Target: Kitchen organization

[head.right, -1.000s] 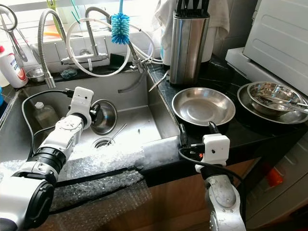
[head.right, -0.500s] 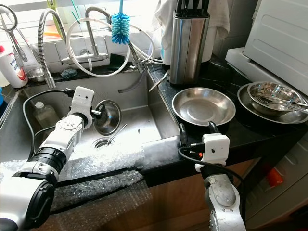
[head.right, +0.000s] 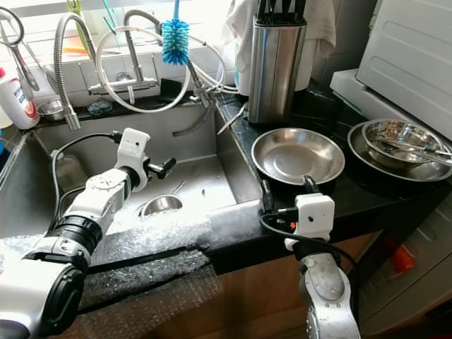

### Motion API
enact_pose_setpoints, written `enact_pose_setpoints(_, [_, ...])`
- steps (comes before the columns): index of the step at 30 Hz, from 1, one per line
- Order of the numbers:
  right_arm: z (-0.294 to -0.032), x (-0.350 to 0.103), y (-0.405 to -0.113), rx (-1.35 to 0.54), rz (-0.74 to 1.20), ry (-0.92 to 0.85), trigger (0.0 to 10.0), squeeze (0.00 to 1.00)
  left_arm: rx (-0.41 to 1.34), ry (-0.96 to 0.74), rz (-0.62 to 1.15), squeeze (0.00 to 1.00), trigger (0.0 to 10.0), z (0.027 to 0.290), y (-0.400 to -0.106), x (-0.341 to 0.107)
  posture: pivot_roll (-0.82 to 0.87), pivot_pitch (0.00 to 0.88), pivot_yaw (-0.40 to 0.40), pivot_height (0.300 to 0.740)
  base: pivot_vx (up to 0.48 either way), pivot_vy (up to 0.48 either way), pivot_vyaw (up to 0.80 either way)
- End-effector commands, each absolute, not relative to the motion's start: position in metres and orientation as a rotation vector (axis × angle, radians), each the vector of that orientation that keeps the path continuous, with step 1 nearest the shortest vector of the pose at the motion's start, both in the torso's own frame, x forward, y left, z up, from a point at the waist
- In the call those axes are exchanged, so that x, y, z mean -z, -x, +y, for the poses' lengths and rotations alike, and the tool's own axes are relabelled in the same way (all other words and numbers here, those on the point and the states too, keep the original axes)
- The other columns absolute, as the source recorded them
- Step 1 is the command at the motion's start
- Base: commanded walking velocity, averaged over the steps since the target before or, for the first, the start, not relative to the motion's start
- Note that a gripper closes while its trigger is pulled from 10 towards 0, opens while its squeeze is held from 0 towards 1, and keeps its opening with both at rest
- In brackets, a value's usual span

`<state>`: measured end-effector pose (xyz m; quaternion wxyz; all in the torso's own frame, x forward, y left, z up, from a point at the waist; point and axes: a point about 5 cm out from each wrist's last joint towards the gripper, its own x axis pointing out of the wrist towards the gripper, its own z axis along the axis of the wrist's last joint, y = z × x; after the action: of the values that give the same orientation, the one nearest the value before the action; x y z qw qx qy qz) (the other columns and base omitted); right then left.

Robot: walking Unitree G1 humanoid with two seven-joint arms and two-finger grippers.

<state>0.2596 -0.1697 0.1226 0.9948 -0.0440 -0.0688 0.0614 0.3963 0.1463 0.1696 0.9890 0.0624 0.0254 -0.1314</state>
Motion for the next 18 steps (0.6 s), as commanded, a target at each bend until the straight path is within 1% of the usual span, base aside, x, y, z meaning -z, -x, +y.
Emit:
enact_pose_setpoints(1, [-0.168, -0.117, -0.260, -0.129, -0.104, 0.095, 10.0, 0.00, 0.218, -0.101, -0.073, 0.00, 10.0, 0.156, -0.396, -0.189, -0.20, 0.000, 0.066, 0.740, 0.000, 0.000, 0.00])
enact_pose_setpoints(4, [-0.169, -0.118, -0.259, -0.119, -0.111, 0.092, 10.0, 0.00, 0.143, -0.081, -0.272, 0.00, 10.0, 0.179, -0.392, -0.223, -0.19, 0.000, 0.073, 0.740, 0.000, 0.000, 0.00])
enact_pose_setpoints(5, [-0.169, -0.118, -0.259, -0.119, -0.111, 0.092, 10.0, 0.00, 0.143, -0.081, -0.272, 0.00, 10.0, 0.179, -0.392, -0.223, -0.19, 0.000, 0.073, 0.740, 0.000, 0.000, 0.00])
enact_pose_setpoints(7, [-0.169, -0.117, -0.259, -0.116, -0.112, 0.089, 10.0, 0.00, 0.109, -0.094, -0.359, 0.00, 10.0, 0.196, -0.386, -0.241, -0.19, 0.000, 0.075, 0.740, 0.000, 0.000, 0.00])
enact_pose_setpoints(8, [-0.169, -0.117, -0.259, -0.116, -0.112, 0.089, 10.0, 0.00, 0.103, -0.097, -0.383, 0.00, 10.0, 0.201, -0.384, -0.246, -0.19, 0.000, 0.075, 0.740, 0.000, 0.000, 0.00])
enact_pose_setpoints(11, [-0.168, -0.117, -0.259, -0.116, -0.113, 0.087, 10.0, 0.00, 0.071, -0.143, -0.438, 0.00, 10.0, 0.216, -0.377, -0.257, -0.19, 0.000, 0.081, 0.740, 0.000, 0.000, 0.00])
enact_pose_setpoints(14, [-0.168, -0.117, -0.259, -0.116, -0.114, 0.088, 10.0, 0.00, 0.064, -0.155, -0.454, 0.00, 10.0, 0.219, -0.374, -0.259, -0.19, 0.000, 0.081, 0.740, 0.000, 0.000, 0.00])
enact_pose_setpoints(15, [-0.167, -0.117, -0.259, -0.116, -0.117, 0.087, 10.0, 0.00, 0.055, -0.188, -0.454, 0.00, 10.0, 0.228, -0.366, -0.258, -0.20, 0.000, 0.100, 0.740, 0.000, 0.000, 0.00])
enact_pose_setpoints(17, [-0.166, -0.119, -0.258, -0.113, -0.125, 0.086, 10.0, 0.00, 0.046, -0.256, -0.437, 0.00, 10.0, 0.243, -0.348, -0.253, -0.21, 0.000, 0.110, 0.740, 0.000, 0.000, 0.00])
enact_pose_setpoints(18, [-0.166, -0.119, -0.258, -0.113, -0.125, 0.086, 10.0, 0.00, 0.046, -0.256, -0.437, 0.00, 10.0, 0.243, -0.348, -0.253, -0.21, 0.000, 0.110, 0.740, 0.000, 0.000, 0.00])
